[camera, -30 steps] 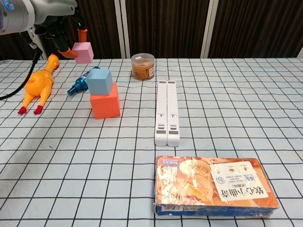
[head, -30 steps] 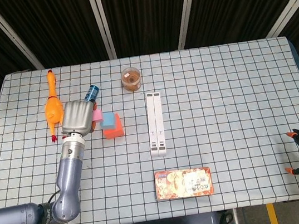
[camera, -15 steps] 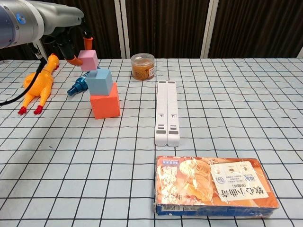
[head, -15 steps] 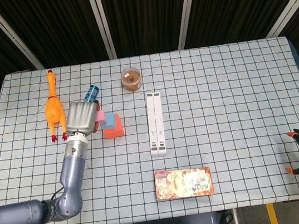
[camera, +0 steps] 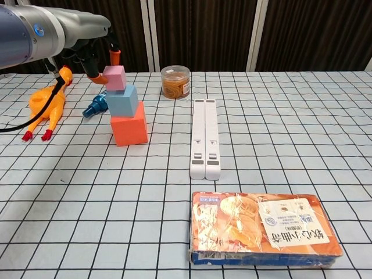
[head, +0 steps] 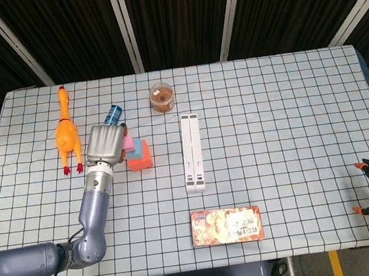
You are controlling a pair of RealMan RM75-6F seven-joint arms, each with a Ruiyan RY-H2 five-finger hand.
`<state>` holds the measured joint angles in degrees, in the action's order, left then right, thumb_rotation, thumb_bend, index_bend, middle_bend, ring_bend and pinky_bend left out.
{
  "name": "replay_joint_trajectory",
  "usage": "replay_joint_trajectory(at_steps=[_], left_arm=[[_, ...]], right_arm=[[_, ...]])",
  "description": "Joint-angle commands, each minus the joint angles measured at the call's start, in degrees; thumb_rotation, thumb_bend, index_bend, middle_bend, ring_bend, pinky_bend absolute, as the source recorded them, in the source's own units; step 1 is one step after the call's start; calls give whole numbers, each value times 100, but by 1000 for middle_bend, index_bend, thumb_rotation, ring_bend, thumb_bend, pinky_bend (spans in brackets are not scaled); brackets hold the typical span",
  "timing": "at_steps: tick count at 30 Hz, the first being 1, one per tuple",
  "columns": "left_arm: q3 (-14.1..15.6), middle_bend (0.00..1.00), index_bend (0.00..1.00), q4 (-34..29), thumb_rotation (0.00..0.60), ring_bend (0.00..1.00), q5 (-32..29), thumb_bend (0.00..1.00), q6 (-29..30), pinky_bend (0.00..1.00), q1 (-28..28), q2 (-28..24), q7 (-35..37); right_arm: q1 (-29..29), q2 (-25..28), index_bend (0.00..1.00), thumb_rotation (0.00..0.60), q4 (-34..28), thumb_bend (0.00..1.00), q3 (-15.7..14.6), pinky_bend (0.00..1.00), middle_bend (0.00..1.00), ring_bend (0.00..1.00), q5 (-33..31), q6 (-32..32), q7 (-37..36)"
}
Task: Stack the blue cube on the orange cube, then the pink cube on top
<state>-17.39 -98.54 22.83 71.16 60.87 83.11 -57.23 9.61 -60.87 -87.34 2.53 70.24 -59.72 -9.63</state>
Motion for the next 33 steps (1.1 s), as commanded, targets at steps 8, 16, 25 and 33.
replay_joint_trajectory(at_steps=[8,16,25,33], left_arm=[[37,956,392,87,600,773,-29,338,18,781,81,96,24],[47,953,385,47,600,770,-92,338,88,779,111,63,-2],[68,937,306,-106,600,749,-136,339,110,762,118,-46,-18],[-86,934,287,-1105,600,748,-60,339,658,761,-36,-700,-21]], right_arm=[[-1,-5,140,600,8,41,3,213,46,104,6,1,-15],[0,-7,140,600,7,40,2,213,46,104,15,-2,-15],[5,-19,140,600,19,40,5,213,46,104,-15,10,15],[16,-26,140,600,6,41,11,213,46,104,17,2,9]])
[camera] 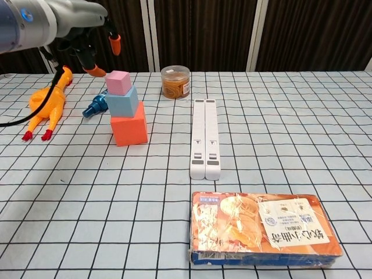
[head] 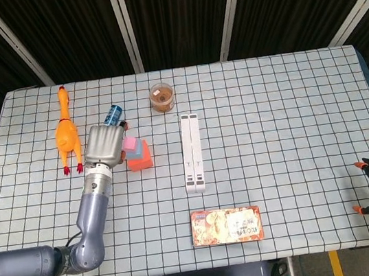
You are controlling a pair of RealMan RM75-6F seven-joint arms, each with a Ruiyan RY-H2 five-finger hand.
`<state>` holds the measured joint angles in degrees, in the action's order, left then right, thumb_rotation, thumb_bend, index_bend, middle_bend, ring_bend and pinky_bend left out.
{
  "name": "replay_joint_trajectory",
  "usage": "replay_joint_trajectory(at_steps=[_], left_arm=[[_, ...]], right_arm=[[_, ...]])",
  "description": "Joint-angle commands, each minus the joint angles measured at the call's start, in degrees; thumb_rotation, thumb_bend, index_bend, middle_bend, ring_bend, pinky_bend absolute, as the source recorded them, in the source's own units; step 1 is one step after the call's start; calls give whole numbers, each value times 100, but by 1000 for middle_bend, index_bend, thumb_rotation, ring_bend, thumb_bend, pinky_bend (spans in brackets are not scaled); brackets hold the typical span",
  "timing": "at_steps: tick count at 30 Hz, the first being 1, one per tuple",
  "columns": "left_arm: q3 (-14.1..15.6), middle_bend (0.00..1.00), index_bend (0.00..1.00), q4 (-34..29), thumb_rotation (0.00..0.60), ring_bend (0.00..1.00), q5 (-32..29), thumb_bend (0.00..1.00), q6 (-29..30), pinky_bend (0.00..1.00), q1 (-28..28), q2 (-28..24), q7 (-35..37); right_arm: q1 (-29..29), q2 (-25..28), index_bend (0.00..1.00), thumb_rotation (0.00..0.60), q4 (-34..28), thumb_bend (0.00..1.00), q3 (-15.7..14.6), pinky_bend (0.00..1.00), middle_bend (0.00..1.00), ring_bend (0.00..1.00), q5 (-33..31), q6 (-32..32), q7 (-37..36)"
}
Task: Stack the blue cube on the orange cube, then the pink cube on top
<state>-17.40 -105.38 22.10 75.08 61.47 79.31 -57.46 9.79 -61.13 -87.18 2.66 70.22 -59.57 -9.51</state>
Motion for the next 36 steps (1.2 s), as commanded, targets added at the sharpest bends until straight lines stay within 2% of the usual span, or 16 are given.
replay_joint_trajectory(at_steps=[1,6,10,14,16,17,20,21,22,24,27,36], left_arm=[[-96,934,285,-580,600,748,10,338,346,761,-137,-447,-6],[-94,918,252,-1253,600,724,287,338,364,747,-415,-963,346],[116,839,234,-2188,600,626,839,338,166,689,-960,-1786,918],[648,695,202,-2960,600,482,2035,337,32,576,-1870,-2661,1786],[1169,608,177,-2961,600,400,3407,332,-34,490,-2722,-3080,2853],[1342,554,166,-2935,600,353,3828,320,-26,437,-2968,-3196,3164],[2074,345,122,-2203,600,170,5267,257,-1,220,-3819,-3357,4371],[2352,312,114,-1636,600,139,5523,248,68,179,-4130,-3231,4611],[2400,268,106,-1094,600,99,5611,236,401,123,-4399,-2903,4618],[2329,201,96,-405,600,46,5791,223,934,35,-4725,-2324,4641],[2223,143,78,309,600,31,5834,220,1316,0,-5034,-1689,4789],[2046,63,31,804,600,0,6020,214,1420,0,-5150,-1404,4669]], right_arm=[[-3,5,140,600,-19,41,-6,213,46,104,33,-25,6],[-21,38,140,600,-68,41,-8,213,46,104,72,-82,0],[-37,48,140,600,-83,41,-20,213,46,104,107,-110,-22],[-47,68,140,600,-107,41,-13,213,46,104,119,-145,-29],[-74,87,140,600,-143,41,-3,213,46,104,147,-232,-21],[-83,90,140,600,-157,41,0,213,46,104,152,-261,-15],[-108,88,140,600,-210,41,13,213,46,104,206,-389,47],[-118,76,140,600,-228,41,34,213,46,104,258,-494,84],[-154,24,140,600,-200,41,59,213,46,104,314,-655,112],[-204,-68,140,600,-136,41,89,213,46,104,379,-856,129],[-253,-150,140,600,-33,41,117,213,46,104,471,-1069,155],[-299,-252,55,600,-1,40,187,213,46,104,416,-1253,341]])
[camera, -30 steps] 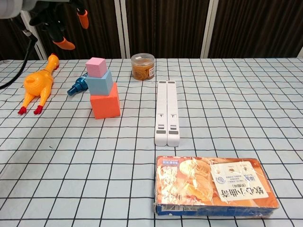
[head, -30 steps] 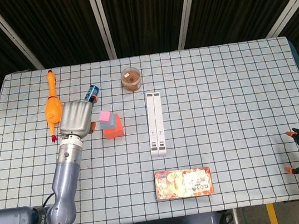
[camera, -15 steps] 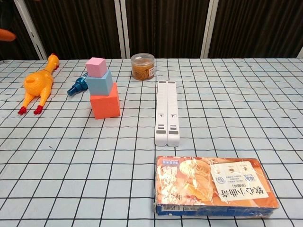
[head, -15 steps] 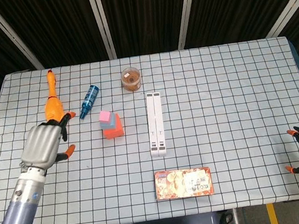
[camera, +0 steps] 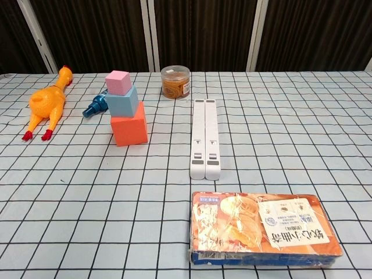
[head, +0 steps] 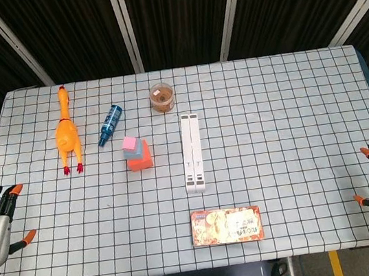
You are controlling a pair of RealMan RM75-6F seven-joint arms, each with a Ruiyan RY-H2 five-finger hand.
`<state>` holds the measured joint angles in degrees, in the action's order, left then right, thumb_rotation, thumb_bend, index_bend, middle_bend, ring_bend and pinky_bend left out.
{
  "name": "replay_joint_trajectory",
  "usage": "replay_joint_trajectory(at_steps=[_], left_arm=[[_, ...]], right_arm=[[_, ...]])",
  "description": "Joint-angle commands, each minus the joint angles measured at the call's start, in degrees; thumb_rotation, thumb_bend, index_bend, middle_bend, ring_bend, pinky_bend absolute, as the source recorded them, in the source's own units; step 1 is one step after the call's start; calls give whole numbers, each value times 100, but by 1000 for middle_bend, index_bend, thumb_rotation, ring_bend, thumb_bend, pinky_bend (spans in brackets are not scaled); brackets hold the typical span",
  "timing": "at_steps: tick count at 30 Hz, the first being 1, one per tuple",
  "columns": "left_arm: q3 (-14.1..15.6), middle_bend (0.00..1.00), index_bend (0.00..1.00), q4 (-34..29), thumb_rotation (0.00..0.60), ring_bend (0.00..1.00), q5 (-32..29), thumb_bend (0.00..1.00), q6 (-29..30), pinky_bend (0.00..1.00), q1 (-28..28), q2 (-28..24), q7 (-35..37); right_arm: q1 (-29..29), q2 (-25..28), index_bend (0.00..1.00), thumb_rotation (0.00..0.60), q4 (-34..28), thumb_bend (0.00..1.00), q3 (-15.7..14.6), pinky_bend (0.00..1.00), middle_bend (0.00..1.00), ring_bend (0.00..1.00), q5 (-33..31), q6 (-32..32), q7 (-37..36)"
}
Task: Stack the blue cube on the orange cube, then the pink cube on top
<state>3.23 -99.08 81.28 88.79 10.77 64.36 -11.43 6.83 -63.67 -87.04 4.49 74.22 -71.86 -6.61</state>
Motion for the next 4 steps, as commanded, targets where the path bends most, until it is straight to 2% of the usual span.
replay_joint_trajectory(at_steps=[1,4], left_arm=[[-34,60,28,212,600,0,82,211,49,0,-99,105,33],[-114,55,18,235,600,0,-32,197,45,0,-150,130,-76]], right_arm=[[-6,-4,49,600,-13,41,11,213,46,104,25,-55,89],[-25,-95,47,600,64,42,58,213,46,104,101,-247,157]])
